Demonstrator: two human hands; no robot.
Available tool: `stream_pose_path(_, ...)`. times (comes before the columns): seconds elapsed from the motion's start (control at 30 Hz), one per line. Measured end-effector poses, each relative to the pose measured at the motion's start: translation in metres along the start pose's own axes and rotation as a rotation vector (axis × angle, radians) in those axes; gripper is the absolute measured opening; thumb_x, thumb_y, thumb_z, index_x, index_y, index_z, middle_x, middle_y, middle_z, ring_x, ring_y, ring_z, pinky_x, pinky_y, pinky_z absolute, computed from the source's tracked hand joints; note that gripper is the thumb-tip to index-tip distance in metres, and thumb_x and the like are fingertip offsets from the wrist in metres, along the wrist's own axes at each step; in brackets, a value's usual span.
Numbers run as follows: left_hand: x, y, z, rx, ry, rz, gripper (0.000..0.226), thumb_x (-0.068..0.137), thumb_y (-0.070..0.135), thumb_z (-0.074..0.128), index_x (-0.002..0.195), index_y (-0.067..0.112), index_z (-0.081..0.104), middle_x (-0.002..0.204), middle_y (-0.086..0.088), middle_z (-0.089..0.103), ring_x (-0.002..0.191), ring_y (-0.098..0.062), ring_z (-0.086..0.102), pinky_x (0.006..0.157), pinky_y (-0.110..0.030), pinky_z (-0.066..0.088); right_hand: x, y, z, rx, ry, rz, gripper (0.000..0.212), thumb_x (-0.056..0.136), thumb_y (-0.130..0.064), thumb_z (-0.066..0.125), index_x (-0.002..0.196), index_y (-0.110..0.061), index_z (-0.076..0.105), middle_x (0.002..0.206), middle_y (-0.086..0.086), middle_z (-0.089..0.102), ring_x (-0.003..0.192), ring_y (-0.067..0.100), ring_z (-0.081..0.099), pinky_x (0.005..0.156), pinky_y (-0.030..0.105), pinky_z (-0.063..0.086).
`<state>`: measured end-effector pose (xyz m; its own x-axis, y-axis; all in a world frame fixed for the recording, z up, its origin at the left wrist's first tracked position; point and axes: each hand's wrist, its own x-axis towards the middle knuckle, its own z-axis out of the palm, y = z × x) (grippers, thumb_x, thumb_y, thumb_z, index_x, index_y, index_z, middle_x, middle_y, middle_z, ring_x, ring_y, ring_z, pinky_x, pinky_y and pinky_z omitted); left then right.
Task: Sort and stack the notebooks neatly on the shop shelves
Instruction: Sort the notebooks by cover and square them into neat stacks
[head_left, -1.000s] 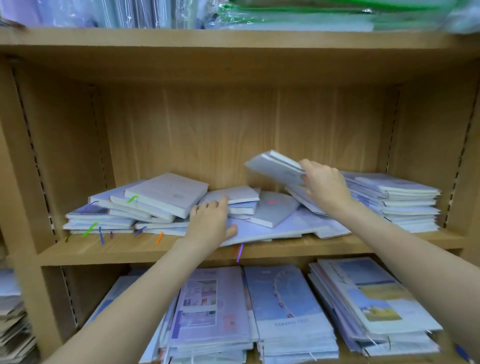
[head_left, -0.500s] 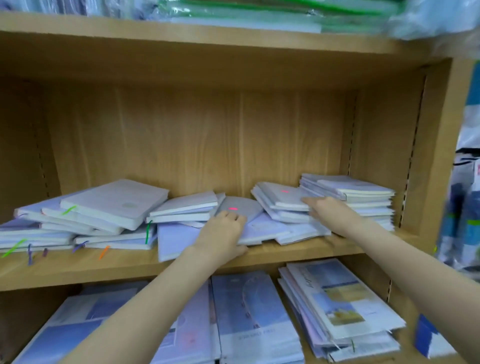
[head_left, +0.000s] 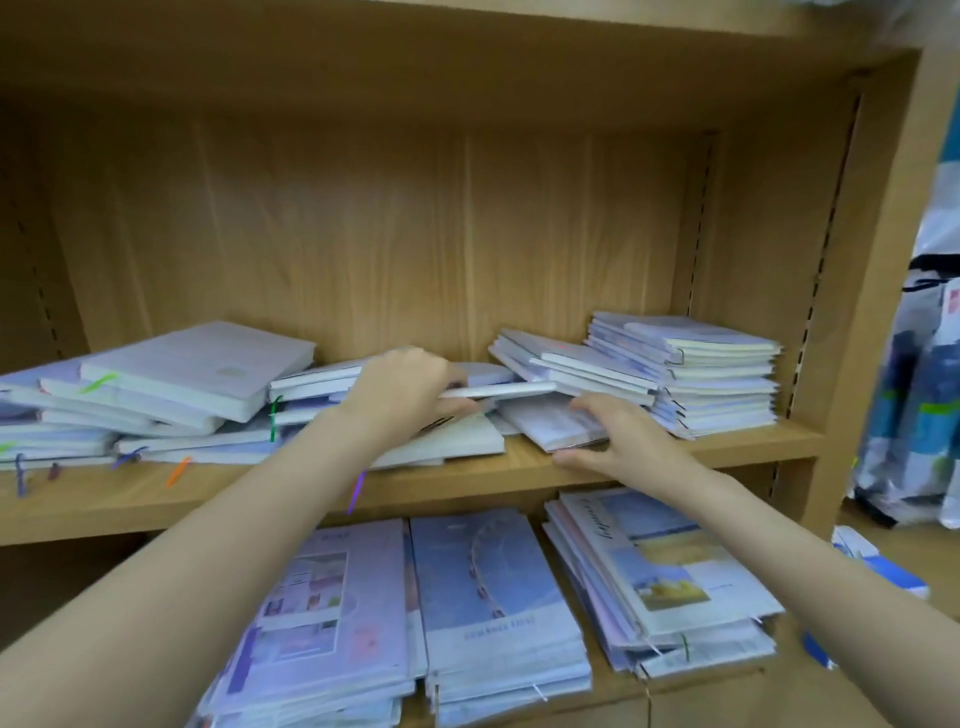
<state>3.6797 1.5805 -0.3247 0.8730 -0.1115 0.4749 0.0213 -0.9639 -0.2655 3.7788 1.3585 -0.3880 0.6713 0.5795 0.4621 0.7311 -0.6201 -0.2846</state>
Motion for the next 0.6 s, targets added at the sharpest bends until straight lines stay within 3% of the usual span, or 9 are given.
stream_pose_path(0.1, -0.001, -0.012, -0.004, -0.148, -0.023, -0.05, 0.044, 0.09, 0.053, 0.046, 0.118, 0.023, 0.061, 0.109, -0.003, 0.065, 0.1, -0.025, 0.057, 0.072, -0.03, 0.042, 0.005, -0.003, 0.002, -0.113, 0.022, 0.025, 0.061, 0.08, -0.05, 0.064, 0.127, -0.013, 0.05, 0.125, 0.002, 0.056, 0.117, 0.019, 0.05, 0.092, 0.028, 0.04)
stream_pose_path(0.17, 0.0, -0.018, -0.004, -0.261, -0.044, -0.078, 0.041, 0.09, 0.049, 0.05, 0.116, 0.02, 0.063, 0.109, -0.005, 0.066, 0.098, -0.026, 0.058, 0.077, -0.033, 0.044, 0.013, -0.006, 0.006, -0.433, 0.196, -0.163, 0.038, 0.086, -0.046, 0.055, 0.098, -0.011, 0.063, 0.093, 0.005, 0.066, 0.088, 0.023, 0.064, 0.063, 0.032, 0.048)
stream_pose_path(0.23, 0.002, -0.022, -0.006, -0.289, -0.037, -0.096, 0.039, 0.091, 0.046, 0.05, 0.109, 0.015, 0.066, 0.097, -0.008, 0.067, 0.088, -0.027, 0.058, 0.073, -0.034, 0.043, 0.021, -0.008, 0.008, -0.659, 0.313, -0.248, 0.026, 0.083, -0.031, 0.054, 0.07, -0.01, 0.061, 0.059, 0.004, 0.059, 0.052, 0.023, 0.061, 0.036, 0.025, 0.035)
stream_pose_path(0.3, 0.005, -0.026, -0.006, -0.3, -0.011, -0.113, 0.037, 0.092, 0.043, 0.051, 0.1, 0.01, 0.067, 0.084, -0.01, 0.064, 0.078, -0.027, 0.055, 0.066, -0.034, 0.041, 0.027, -0.008, 0.002, -0.736, 0.203, -0.173, 0.009, 0.078, -0.016, 0.062, 0.082, -0.008, 0.06, 0.067, 0.007, 0.062, 0.059, 0.025, 0.064, 0.041, 0.026, 0.033)
stream_pose_path(0.37, 0.006, -0.03, -0.005, -0.338, 0.004, -0.13, 0.034, 0.092, 0.039, 0.052, 0.084, 0.009, 0.063, 0.069, -0.007, 0.056, 0.069, -0.026, 0.049, 0.058, -0.032, 0.035, 0.032, -0.002, -0.002, -0.676, 0.008, -0.014, 0.02, 0.086, -0.006, 0.05, 0.104, -0.011, 0.057, 0.097, 0.01, 0.065, 0.091, 0.028, 0.063, 0.059, 0.031, 0.037)
stream_pose_path(0.4, 0.005, -0.032, -0.003, -0.364, 0.016, -0.142, 0.034, 0.092, 0.038, 0.052, 0.074, 0.01, 0.058, 0.061, -0.004, 0.049, 0.064, -0.024, 0.044, 0.053, -0.029, 0.03, 0.031, 0.0, -0.004, -0.645, -0.032, 0.036, 0.023, 0.089, -0.006, 0.044, 0.107, -0.014, 0.056, 0.103, 0.011, 0.064, 0.098, 0.03, 0.061, 0.065, 0.031, 0.038)
stream_pose_path(0.47, 0.005, -0.037, 0.0, -0.393, 0.049, -0.163, 0.041, 0.093, 0.035, 0.053, 0.058, 0.016, 0.042, 0.054, 0.0, 0.035, 0.054, -0.017, 0.034, 0.048, -0.027, 0.022, 0.026, -0.004, -0.01, -0.597, 0.046, 0.069, 0.02, 0.093, -0.013, 0.042, 0.106, -0.016, 0.056, 0.102, 0.01, 0.065, 0.097, 0.031, 0.06, 0.066, 0.032, 0.041)
stream_pose_path(0.53, 0.006, -0.04, -0.001, -0.36, 0.065, -0.164, 0.046, 0.093, 0.033, 0.052, 0.056, 0.017, 0.032, 0.054, 0.0, 0.031, 0.051, -0.013, 0.029, 0.046, -0.027, 0.018, 0.018, -0.015, -0.023, -0.578, 0.18, -0.007, 0.016, 0.096, -0.022, 0.045, 0.102, -0.014, 0.057, 0.094, 0.009, 0.066, 0.091, 0.034, 0.061, 0.061, 0.033, 0.038)
stream_pose_path(0.6, 0.006, -0.043, 0.0, -0.357, 0.068, -0.159, 0.045, 0.094, 0.033, 0.052, 0.057, 0.016, 0.032, 0.054, -0.001, 0.031, 0.052, -0.012, 0.029, 0.046, -0.026, 0.017, 0.005, -0.026, -0.044, -0.429, 0.366, -0.145, 0.01, 0.089, -0.017, 0.057, 0.088, -0.007, 0.058, 0.076, 0.012, 0.064, 0.071, 0.037, 0.063, 0.053, 0.033, 0.038)
